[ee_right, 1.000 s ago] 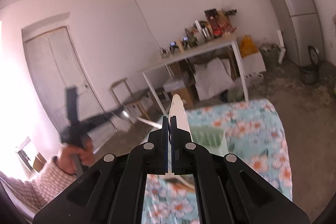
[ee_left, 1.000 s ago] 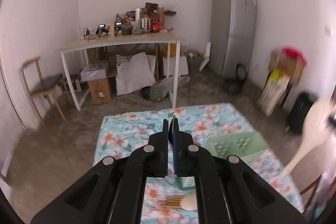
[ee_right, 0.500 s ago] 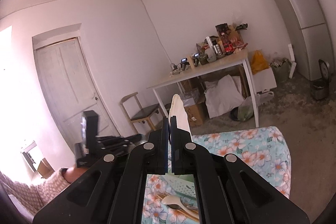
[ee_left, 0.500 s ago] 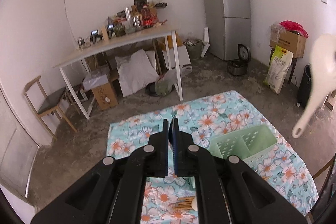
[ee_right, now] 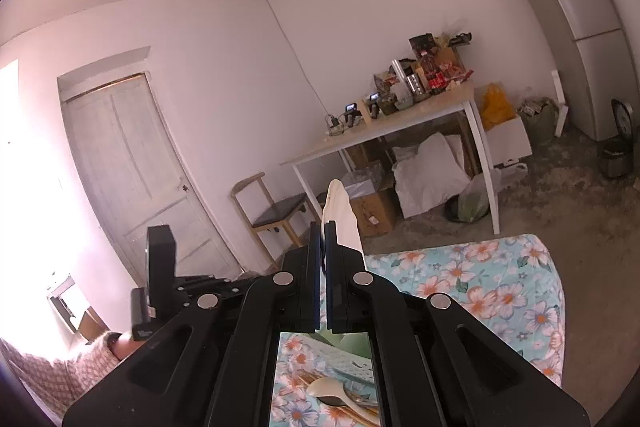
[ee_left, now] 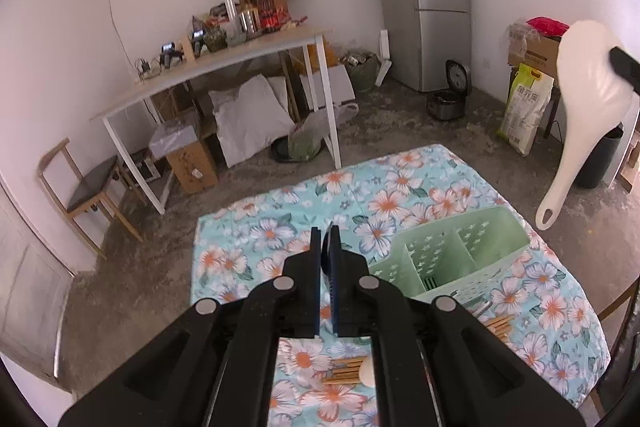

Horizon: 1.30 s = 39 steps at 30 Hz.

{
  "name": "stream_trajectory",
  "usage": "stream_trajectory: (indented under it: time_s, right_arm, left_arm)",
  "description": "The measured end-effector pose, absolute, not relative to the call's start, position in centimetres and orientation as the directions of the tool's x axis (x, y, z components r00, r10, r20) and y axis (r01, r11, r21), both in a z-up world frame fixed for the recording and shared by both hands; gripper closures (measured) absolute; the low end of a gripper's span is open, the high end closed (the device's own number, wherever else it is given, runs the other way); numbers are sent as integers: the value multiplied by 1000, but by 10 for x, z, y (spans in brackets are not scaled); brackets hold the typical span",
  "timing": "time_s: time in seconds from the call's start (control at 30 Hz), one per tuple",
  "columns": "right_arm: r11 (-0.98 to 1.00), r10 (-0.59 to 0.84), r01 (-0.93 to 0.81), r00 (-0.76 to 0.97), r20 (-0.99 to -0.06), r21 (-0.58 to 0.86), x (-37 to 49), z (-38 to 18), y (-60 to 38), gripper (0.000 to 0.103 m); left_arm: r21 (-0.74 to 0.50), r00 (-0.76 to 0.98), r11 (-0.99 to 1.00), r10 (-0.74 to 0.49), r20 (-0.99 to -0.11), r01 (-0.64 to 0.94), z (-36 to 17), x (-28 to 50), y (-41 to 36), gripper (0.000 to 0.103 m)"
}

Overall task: Organize utensils
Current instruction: 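Lift the white rice paddle with the right tool above the basket, then lower the paddle into the green basket and open the right tool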

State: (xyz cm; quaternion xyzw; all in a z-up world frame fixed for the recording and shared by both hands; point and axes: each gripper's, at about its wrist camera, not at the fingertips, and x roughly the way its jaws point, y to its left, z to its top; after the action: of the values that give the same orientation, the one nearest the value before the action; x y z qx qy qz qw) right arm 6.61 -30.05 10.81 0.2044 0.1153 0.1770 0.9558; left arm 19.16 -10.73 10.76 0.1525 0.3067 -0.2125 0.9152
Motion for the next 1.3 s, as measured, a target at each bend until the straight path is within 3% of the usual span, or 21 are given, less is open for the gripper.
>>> stream_trajectory:
  time_s: [0.2,0.3,0.37,0.43,0.67,0.83,0.9,0.97,1.3]
  right_arm:
    - [845,401,-281,896,-192,455,82,99,-300,103]
    - [842,408,-277,888,-211,462,91,94,-300,103]
    - [842,410,-274,884,-222,464,96,90,-300,103]
    - [840,417,-275,879,-232,468,101,86,-300,103]
    - [874,397,-256,867,-302,414,120,66,-287,103]
    - [920,355,-244,850,-388,307,126,46,-271,97]
    - [930,335,-232,855,-397,284,123,44,-268,75]
    - [929,332,-229,862,-384,289,117,45,-271,69]
    - [909,304,-175,899,-316,378,71,56,-294,62]
  left_arm:
    - [37,653,865,-349,-671,501,84,207,-112,98]
    - [-45,631,863,-402,-663,503,79,209,-107,92]
    - [-82,639,866,-424,-641,493,81,207,-101,68]
    - [-109,669,873,-440,-600,476,87,202,-90,58]
    - [-174,732,891,-446,-515,420,100,182,-51,38]
    - [-222,746,905,-426,-512,364,90,166,-21,33]
    - [-237,749,910,-415,-517,340,83,159,-10,31]
    - [-256,747,913,-406,-526,317,75,153,-1,30]
    - [-281,725,919,-391,-567,276,48,133,17,28]
